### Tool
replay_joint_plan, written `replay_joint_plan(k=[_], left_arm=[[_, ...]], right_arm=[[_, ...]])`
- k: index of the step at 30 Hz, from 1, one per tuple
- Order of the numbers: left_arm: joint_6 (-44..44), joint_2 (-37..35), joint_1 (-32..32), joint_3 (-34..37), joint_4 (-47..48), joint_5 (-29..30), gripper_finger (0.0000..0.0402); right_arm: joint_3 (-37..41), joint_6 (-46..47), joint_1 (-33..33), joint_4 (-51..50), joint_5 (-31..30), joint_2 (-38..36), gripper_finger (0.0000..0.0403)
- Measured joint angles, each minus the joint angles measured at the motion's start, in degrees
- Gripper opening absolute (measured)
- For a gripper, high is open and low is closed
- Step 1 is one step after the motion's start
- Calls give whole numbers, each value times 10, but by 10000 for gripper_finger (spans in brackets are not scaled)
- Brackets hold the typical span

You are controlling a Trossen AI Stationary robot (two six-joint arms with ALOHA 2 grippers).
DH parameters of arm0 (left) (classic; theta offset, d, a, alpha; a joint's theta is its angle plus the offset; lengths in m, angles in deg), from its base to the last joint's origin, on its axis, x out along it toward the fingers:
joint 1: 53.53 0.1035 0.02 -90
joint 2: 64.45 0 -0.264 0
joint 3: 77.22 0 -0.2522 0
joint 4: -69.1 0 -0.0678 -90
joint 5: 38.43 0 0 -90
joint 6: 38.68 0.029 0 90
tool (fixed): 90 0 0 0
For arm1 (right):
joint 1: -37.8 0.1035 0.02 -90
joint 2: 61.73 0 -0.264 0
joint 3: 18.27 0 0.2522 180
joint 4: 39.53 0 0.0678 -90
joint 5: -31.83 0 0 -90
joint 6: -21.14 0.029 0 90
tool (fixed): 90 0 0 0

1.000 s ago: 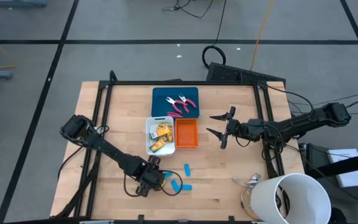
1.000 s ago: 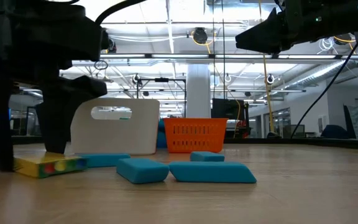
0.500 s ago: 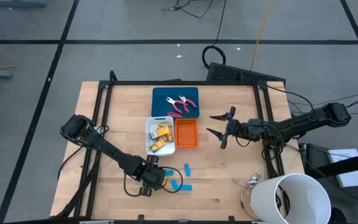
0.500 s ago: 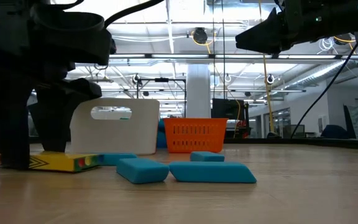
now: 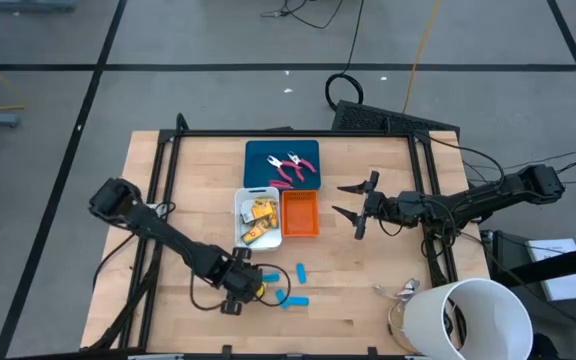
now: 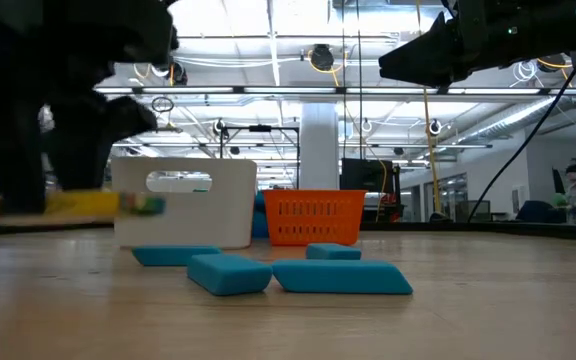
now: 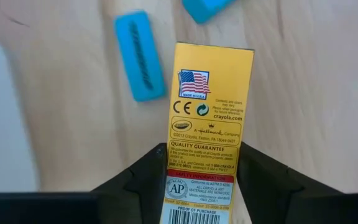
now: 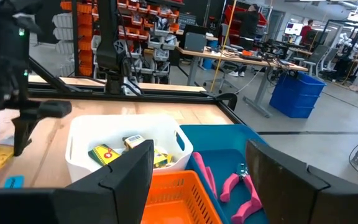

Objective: Pick & Place School Supplies
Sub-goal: Put the yellow crayon box into the white bin

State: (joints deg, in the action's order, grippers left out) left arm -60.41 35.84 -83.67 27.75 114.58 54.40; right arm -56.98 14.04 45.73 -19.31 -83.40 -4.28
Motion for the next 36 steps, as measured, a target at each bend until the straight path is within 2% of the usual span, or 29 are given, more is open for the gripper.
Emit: replay_joint_plan(k=[14,21,24,36], left_arm=[[-7,-125,33,-1,2,70,183],[-9,-180,82,-1,22,154,184],[2,-186,108,-2,42,171,184],[1,-156,196,6,60,161,184]], right_arm=[[0,0,0,0,0,0,247],[0,0,0,0,0,0,247],[0,0,0,0,0,0,247],[0,0,0,-2,0,0,247]])
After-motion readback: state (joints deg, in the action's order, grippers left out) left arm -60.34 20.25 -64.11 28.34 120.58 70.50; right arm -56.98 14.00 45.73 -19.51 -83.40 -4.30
